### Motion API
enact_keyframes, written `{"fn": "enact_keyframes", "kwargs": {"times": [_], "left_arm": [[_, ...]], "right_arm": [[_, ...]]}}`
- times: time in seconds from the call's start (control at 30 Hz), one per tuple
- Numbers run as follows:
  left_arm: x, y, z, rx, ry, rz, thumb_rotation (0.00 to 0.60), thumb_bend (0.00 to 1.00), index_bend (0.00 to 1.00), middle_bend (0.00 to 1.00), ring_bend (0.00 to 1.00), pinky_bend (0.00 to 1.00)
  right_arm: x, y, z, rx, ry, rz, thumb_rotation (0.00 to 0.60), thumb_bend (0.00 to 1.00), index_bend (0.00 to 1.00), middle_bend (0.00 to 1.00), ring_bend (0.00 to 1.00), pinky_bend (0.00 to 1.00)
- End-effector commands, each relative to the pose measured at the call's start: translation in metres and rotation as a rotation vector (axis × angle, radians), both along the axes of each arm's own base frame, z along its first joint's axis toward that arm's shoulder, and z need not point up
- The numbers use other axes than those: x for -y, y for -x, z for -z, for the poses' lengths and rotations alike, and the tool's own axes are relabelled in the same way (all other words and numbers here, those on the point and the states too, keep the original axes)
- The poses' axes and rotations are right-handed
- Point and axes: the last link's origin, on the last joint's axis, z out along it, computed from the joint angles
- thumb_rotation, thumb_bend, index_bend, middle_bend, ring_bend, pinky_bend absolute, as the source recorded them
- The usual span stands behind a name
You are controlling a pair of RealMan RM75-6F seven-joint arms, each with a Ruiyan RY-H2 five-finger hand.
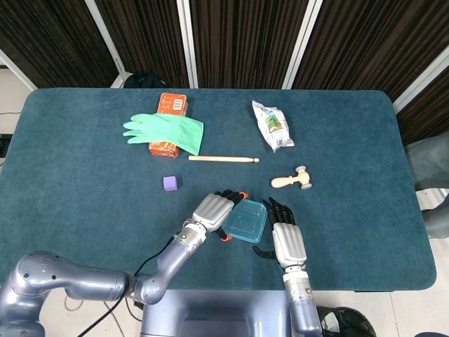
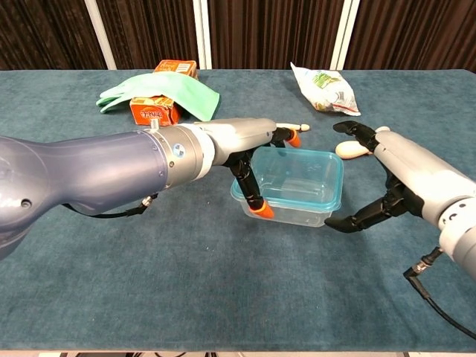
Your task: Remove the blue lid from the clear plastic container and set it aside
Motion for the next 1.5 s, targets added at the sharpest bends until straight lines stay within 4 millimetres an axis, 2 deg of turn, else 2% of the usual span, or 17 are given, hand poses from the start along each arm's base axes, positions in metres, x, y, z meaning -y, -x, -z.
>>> {"fn": "enact_keyframes", "kwargs": {"times": [0.03, 1.13, 1.5], "left_arm": [[0.0, 0.0, 0.0, 0.001, 0.002, -0.001, 0.6, 0.1, 0.12, 0.2, 0.12, 0.3], [0.003, 0.004, 0.004, -0.036, 0.016, 0.021, 0.6, 0.11, 0.13, 0.2, 0.15, 0.33], [0.004, 0.003, 0.006, -0.058, 0.025, 0.035, 0.6, 0.11, 0.13, 0.2, 0.16, 0.35]], "right_arm": [[0.001, -0.002, 0.0, 0.004, 0.004, -0.004, 0.6, 0.23, 0.0, 0.0, 0.0, 0.0], [0.008, -0.014, -0.001, 0.051, 0.02, 0.015, 0.6, 0.23, 0.0, 0.0, 0.0, 0.0], [0.017, -0.016, -0.007, 0.067, 0.045, 0.033, 0.6, 0.23, 0.0, 0.0, 0.0, 0.0]]}}
